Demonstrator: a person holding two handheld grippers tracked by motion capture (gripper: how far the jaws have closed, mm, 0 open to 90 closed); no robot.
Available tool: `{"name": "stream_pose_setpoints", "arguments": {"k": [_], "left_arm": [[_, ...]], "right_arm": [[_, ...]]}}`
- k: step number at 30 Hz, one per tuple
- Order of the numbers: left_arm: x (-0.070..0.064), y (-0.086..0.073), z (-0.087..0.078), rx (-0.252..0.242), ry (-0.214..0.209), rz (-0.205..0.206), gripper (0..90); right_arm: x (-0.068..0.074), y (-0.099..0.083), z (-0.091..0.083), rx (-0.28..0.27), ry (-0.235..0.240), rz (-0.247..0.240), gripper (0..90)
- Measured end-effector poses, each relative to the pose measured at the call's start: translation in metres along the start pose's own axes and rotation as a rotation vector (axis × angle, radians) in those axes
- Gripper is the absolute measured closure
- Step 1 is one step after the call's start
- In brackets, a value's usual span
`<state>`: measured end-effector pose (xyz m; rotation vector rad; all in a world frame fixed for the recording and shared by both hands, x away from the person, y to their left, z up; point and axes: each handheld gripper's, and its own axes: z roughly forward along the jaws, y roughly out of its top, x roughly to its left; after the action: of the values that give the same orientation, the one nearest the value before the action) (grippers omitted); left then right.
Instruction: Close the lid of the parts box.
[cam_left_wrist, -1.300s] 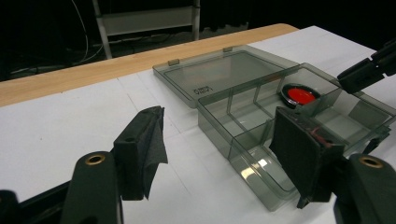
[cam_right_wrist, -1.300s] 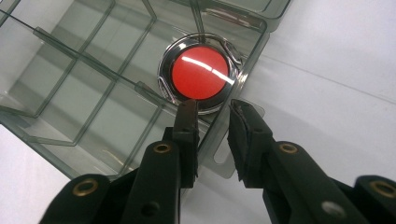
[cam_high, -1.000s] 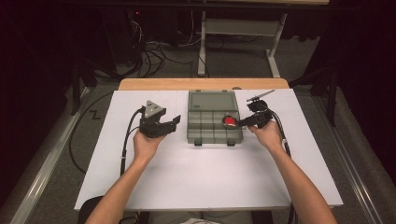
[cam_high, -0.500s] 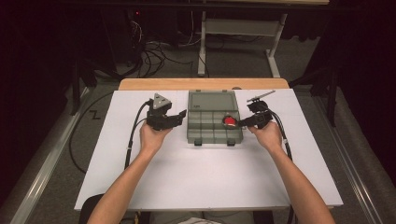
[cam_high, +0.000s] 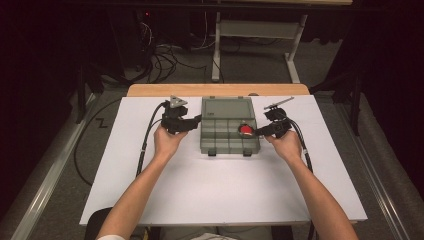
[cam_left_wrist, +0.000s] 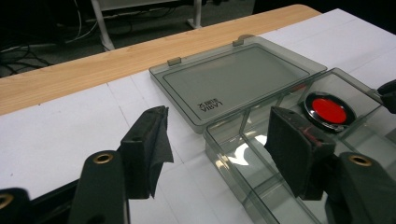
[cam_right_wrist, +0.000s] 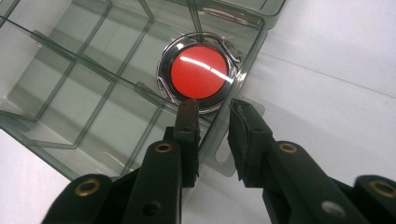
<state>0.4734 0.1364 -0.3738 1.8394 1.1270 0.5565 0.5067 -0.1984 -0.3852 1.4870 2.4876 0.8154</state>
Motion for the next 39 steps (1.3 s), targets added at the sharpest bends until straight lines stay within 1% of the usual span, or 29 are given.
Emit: {"name": "stream_pose_setpoints", "arguments": {"k": [3, 6, 9, 12, 16, 18, 22, 26, 32, 34, 39], "left_arm": [[-0.001, 0.004, 0.004, 0.013, 0.02, 0.011, 42.8], [-0.001, 0.007, 0.008, 0.025, 0.009, 0.006, 44.3], [-0.002, 0.01, 0.011, 0.047, 0.007, 0.004, 44.7], [-0.002, 0.014, 0.015, 0.075, 0.016, 0.009, 44.6], [-0.002, 0.02, 0.021, 0.092, 0.022, 0.021, 44.4], [-0.003, 0.023, 0.027, 0.117, 0.028, 0.03, 44.0], [-0.005, 0.03, 0.036, 0.166, 0.02, 0.036, 43.5], [-0.008, 0.036, 0.044, 0.201, 0.011, 0.043, 42.7], [-0.011, 0.045, 0.052, 0.23, 0.009, 0.05, 43.7], [-0.012, 0.048, 0.055, 0.242, 0.018, 0.054, 43.9], [-0.011, 0.056, 0.063, 0.275, 0.027, 0.045, 44.1]], "right_arm": [[-0.001, 0.0, 0.0, -0.001, 0.002, -0.004, 75.2], [-0.001, 0.0, 0.0, 0.001, 0.002, -0.004, 75.2], [0.0, 0.001, 0.0, 0.002, 0.002, -0.002, 75.2], [0.0, 0.0, 0.0, 0.001, 0.001, -0.002, 75.2], [0.0, 0.001, 0.0, 0.003, 0.001, -0.001, 75.2], [0.0, 0.001, 0.0, 0.006, 0.001, -0.001, 75.2], [0.001, 0.0, 0.0, -0.001, -0.007, -0.016, 75.4], [0.002, 0.0, 0.0, 0.0, -0.013, -0.016, 75.5], [0.003, 0.0, 0.0, 0.003, -0.022, -0.02, 75.7], [0.004, 0.0, 0.0, 0.006, -0.023, -0.017, 75.7], [0.004, 0.0, 0.0, 0.005, -0.022, -0.019, 75.7]]}}
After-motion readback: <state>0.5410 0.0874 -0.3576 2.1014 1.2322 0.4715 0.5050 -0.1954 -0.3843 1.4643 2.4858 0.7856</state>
